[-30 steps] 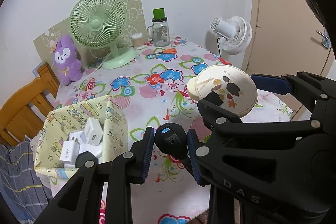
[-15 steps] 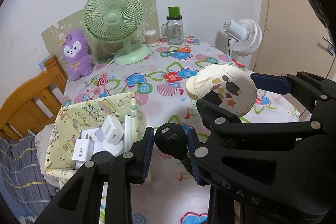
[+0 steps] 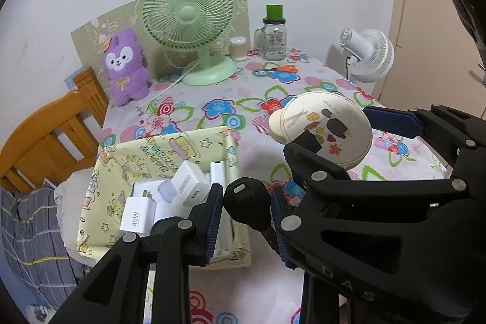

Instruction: Organize rigid objects

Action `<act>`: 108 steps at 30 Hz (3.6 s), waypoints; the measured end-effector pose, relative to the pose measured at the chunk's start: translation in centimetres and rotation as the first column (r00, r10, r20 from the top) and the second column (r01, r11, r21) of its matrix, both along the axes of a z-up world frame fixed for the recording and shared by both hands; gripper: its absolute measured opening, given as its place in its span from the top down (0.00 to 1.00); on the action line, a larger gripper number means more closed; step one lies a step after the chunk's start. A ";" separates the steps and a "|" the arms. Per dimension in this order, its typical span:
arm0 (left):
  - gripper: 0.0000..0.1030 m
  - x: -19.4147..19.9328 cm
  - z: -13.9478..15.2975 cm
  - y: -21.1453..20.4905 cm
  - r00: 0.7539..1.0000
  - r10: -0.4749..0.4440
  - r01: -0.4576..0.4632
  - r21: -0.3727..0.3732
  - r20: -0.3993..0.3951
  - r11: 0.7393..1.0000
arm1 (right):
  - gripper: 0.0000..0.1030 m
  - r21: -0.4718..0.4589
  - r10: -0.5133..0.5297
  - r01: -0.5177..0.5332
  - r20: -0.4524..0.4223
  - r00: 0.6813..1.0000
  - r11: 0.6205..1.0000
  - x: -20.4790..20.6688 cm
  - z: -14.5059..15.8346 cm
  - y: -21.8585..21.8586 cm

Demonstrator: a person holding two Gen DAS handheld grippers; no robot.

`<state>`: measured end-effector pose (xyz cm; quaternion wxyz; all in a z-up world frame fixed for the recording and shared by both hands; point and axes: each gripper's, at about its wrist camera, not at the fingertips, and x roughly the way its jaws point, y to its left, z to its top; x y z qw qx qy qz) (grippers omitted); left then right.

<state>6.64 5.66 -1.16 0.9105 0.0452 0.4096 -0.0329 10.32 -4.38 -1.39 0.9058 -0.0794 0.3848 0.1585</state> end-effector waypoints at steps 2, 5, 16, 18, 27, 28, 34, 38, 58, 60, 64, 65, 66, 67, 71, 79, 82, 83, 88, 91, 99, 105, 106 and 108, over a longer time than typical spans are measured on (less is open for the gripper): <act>0.68 0.1 -0.1 0.6 1.000 0.012 -0.012 -0.002 -0.002 1.000 | 0.24 -0.001 0.009 -0.009 -0.002 1.000 1.000 0.2 -0.1 0.6; 0.68 0.3 -0.1 1.4 1.000 0.025 -0.025 -0.003 -0.004 1.000 | 0.24 -0.002 0.023 -0.023 -0.003 1.000 1.000 0.4 -0.2 1.6; 0.68 1.1 -1.1 4.2 0.997 0.067 -0.067 -0.012 -0.026 0.998 | 0.24 -0.003 0.064 -0.064 -0.025 0.998 0.998 1.6 -1.0 4.7; 0.68 1.2 -1.4 4.7 0.997 0.075 -0.075 -0.013 -0.030 0.997 | 0.24 -0.005 0.071 -0.071 -0.031 0.997 0.997 1.8 -1.3 5.3; 0.68 2.3 -2.6 6.8 0.992 0.111 -0.112 -0.027 -0.052 0.993 | 0.24 0.012 0.111 -0.110 -0.049 0.993 0.994 2.4 -2.0 7.5; 0.68 2.4 -2.7 7.0 0.992 0.113 -0.115 -0.029 -0.057 0.993 | 0.24 0.009 0.114 -0.114 -0.049 0.992 0.993 2.5 -2.1 7.8; 0.68 2.9 -3.8 8.2 0.988 0.132 -0.135 -0.034 -0.082 0.990 | 0.24 0.004 0.129 -0.129 -0.064 0.990 0.992 3.1 -2.9 8.9; 0.67 3.3 -4.4 8.9 0.984 0.146 -0.151 -0.040 -0.097 0.988 | 0.24 0.005 0.140 -0.140 -0.072 0.988 0.990 3.3 -3.4 9.4; 0.36 3.1 -6.2 10.2 0.975 0.182 -0.186 -0.020 -0.130 0.982 | 0.24 -0.058 0.191 -0.195 -0.074 0.979 0.979 3.5 -5.0 11.8; 0.30 2.8 -6.0 10.0 0.976 0.178 -0.181 -0.018 -0.122 0.983 | 0.24 -0.057 0.203 -0.207 -0.069 0.977 0.977 3.2 -4.9 11.8; 0.25 2.6 -6.2 10.1 0.976 0.181 -0.185 -0.023 -0.124 0.983 | 0.24 -0.060 0.223 -0.227 -0.067 0.972 0.972 2.9 -4.9 11.9; 0.25 2.6 -6.2 10.2 0.975 0.182 -0.187 -0.024 -0.123 0.982 | 0.24 -0.063 0.224 -0.228 -0.065 0.972 0.972 2.8 -4.9 11.9; 0.25 2.6 -6.2 10.1 0.975 0.185 -0.189 -0.024 -0.121 0.982 | 0.24 -0.066 0.225 -0.229 -0.060 0.972 0.971 2.7 -4.9 11.9; 0.25 2.5 -6.2 10.1 0.975 0.188 -0.192 -0.022 -0.118 0.981 | 0.23 -0.066 0.224 -0.228 -0.057 0.973 0.971 2.6 -4.9 11.9; 0.23 2.0 -6.0 10.0 0.976 0.191 -0.193 -0.015 -0.104 0.981 | 0.23 -0.056 0.226 -0.229 -0.051 0.973 0.972 2.4 -4.9 11.8; 0.18 1.5 -5.4 9.7 0.977 0.195 -0.197 -0.010 -0.090 0.980 | 0.22 0.001 0.239 -0.240 -0.067 0.969 0.971 1.9 -4.6 11.6; 0.17 1.0 -5.1 9.1 0.979 0.191 -0.191 0.003 -0.078 0.982 | 0.20 0.011 0.236 -0.236 -0.080 0.968 0.972 1.7 -4.6 11.3; 0.17 0.9 -5.0 9.0 0.979 0.188 -0.188 0.003 -0.076 0.982 | 0.19 0.014 0.234 -0.233 -0.082 0.969 0.972 1.7 -4.5 11.1; 0.14 0.5 -4.5 8.2 0.983 0.173 -0.174 -0.001 -0.063 0.985 | 0.17 0.021 0.219 -0.218 -0.079 0.973 0.976 1.2 -4.2 10.0; 0.13 0.2 -4.3 7.7 0.984 0.168 -0.168 0.003 -0.056 0.986 | 0.17 0.018 0.206 -0.206 -0.077 0.975 0.978 0.9 -4.0 9.3; 0.13 -0.4 -3.8 5.9 0.988 0.148 -0.148 0.009 -0.033 0.989 | 0.15 0.000 0.157 -0.158 -0.081 0.984 0.988 0.3 -3.6 7.5; 0.13 -0.7 -3.2 4.5 0.992 0.127 -0.127 0.012 -0.008 0.992 | 0.14 0.014 0.119 -0.119 -0.077 0.990 0.993 -0.1 -3.2 5.5; 0.13 -0.8 -3.1 4.2 0.992 0.124 -0.124 0.011 -0.007 0.992 | 0.14 0.019 0.111 -0.110 -0.078 0.991 0.994 -0.1 -3.2 5.2; 0.13 -0.8 -3.0 3.7 0.993 0.115 -0.115 0.000 -0.004 0.993 | 0.14 0.024 0.096 -0.095 -0.081 0.992 0.995 -0.1 -3.2 4.5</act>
